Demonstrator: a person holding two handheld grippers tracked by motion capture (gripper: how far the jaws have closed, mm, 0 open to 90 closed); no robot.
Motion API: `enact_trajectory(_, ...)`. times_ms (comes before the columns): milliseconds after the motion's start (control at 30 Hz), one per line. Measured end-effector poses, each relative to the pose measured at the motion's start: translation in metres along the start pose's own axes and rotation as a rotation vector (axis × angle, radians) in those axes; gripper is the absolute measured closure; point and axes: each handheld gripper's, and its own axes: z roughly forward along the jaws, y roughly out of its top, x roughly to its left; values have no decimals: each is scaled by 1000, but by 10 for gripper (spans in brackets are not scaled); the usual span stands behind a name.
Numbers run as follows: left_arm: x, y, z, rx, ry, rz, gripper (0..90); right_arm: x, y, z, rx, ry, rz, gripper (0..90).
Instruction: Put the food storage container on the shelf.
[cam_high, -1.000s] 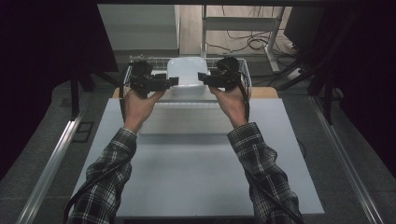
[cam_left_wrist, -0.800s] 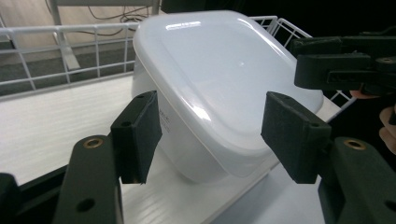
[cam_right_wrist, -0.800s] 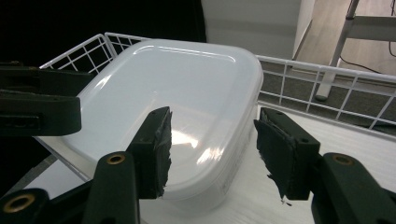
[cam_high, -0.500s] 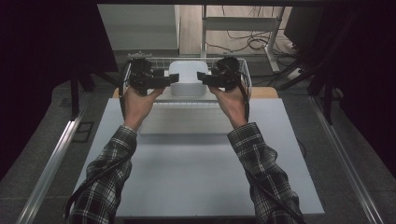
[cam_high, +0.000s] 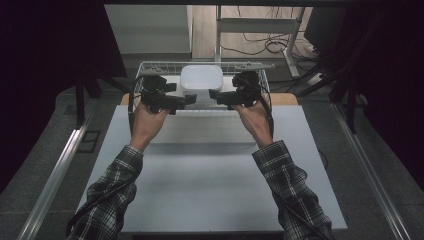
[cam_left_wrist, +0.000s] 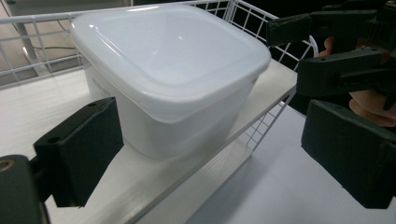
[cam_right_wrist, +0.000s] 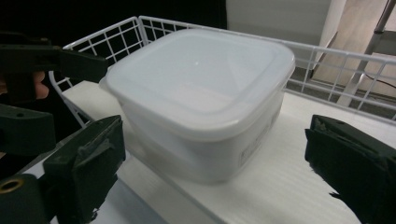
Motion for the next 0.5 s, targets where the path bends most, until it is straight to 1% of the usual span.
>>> enact_trajectory(67, -2, -3, 0, 0, -4, 16, 47, 1, -4, -2, 1, 7, -10, 36)
enact_trajectory(200, -6, -10, -1, 2, 0, 55, 46, 5, -10, -6, 5, 13, -32, 24)
enact_trajectory(233, -6, -10, -1, 2, 0, 55, 46, 5, -10, -6, 5, 13, -32, 24)
enact_trajectory(267, -8, -13, -2, 8, -3, 64, 45, 6, -13, -8, 7, 13, -40, 22)
enact_trajectory(300, -8, -13, -2, 8, -3, 64, 42, 6, -14, -8, 7, 15, -40, 21)
enact_trajectory(333, -9, -17, -4, 6, -10, 67, 39, 6, -15, -9, 7, 19, -39, 21)
enact_trajectory(500, -10, -29, -7, 8, -31, 54, 34, 7, -24, -11, 15, 32, -38, 21)
